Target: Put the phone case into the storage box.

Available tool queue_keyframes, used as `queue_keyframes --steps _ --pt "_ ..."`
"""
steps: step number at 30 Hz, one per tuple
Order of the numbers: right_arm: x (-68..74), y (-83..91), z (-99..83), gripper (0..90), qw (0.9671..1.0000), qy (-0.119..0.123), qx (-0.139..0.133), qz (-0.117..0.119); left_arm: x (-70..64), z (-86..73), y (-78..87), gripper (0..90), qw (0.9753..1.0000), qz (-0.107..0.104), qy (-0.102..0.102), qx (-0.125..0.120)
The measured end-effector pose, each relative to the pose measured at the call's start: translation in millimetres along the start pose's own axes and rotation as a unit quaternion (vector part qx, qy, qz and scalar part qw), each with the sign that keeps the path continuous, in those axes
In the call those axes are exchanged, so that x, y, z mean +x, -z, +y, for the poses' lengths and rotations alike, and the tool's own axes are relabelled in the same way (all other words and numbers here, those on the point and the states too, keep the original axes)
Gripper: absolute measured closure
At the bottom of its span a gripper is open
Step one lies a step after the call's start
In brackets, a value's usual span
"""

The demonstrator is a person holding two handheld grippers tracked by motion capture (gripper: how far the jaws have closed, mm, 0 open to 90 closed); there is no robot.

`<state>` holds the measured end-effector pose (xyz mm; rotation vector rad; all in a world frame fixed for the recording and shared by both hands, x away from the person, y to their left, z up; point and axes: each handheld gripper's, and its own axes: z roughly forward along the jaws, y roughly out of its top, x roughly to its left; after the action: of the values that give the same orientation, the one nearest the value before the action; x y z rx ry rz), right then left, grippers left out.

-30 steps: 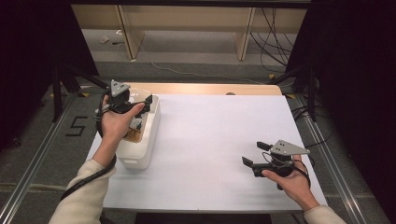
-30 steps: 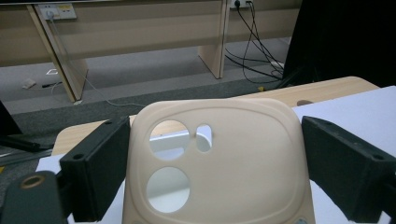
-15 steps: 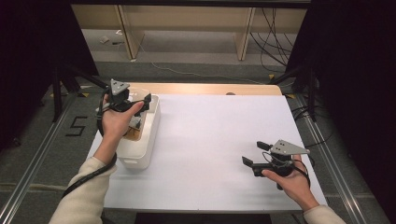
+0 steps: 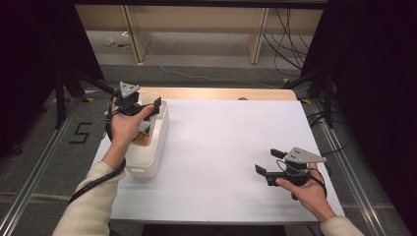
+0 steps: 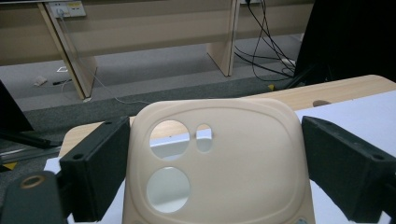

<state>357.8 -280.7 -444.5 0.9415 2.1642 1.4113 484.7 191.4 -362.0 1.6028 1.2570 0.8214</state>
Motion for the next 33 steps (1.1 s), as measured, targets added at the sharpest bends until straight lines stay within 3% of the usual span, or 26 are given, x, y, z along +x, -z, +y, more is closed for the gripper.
queue_keyframes --steps 33 --pt "-0.5 0.1 -0.2 15.4 1.0 0.0 0.001 0.0 0.5 3.9 -20.4 10.8 0.9999 0.006 0.006 0.009"
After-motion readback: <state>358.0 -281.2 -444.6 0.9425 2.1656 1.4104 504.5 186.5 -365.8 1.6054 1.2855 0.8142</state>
